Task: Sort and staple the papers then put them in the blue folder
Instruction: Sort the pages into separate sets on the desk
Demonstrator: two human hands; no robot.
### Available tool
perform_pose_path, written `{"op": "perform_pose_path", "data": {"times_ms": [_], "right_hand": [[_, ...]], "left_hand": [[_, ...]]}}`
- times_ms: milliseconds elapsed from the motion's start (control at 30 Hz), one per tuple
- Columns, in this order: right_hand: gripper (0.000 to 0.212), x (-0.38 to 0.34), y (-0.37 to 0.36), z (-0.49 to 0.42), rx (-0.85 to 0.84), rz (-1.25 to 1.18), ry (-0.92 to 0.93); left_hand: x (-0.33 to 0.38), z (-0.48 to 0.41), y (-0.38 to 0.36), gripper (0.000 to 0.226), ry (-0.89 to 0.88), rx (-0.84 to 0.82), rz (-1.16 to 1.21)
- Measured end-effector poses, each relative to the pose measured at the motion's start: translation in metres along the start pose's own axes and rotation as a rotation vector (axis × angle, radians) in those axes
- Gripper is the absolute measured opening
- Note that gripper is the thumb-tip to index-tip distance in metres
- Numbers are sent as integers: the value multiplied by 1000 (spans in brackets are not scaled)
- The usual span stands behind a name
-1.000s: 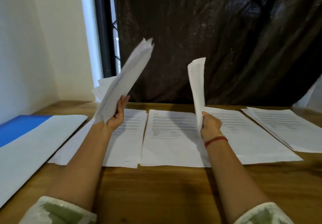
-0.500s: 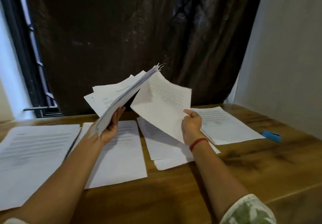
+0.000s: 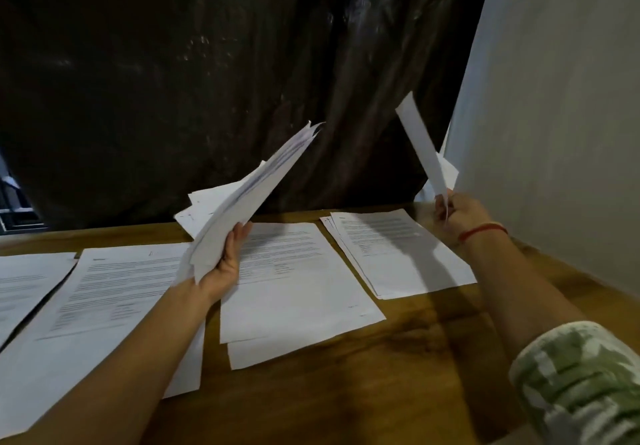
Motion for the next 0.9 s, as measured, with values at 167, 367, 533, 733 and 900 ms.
{"op": "perform_pose_path", "data": {"times_ms": [167, 367, 533, 733, 900], "right_hand": [[23, -7, -4, 18, -97, -70, 32], [16, 8, -2, -5, -144, 226, 91], [27, 8, 3, -27, -297, 662, 354], [35, 23, -3, -48, -397, 983, 502], [35, 26, 0, -38, -317, 1024, 523]], "left_hand": [[12, 18, -28, 91, -120, -137, 36], [16, 21, -28, 93, -165, -109, -89], [13, 22, -14, 122, -172, 83, -369], [44, 28, -13, 46, -370, 554, -1202], [49, 30, 0, 34, -320, 545, -1149]]}}
Point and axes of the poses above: each hand's wrist, its own z-axis away from the middle knuckle, its own y-axis out of the back of the hand, x = y × z, the point moved 10 cm from there along -z, towards the middle knuckle, and after that the axes turned 11 degrees about y, right-handed, at the moved point
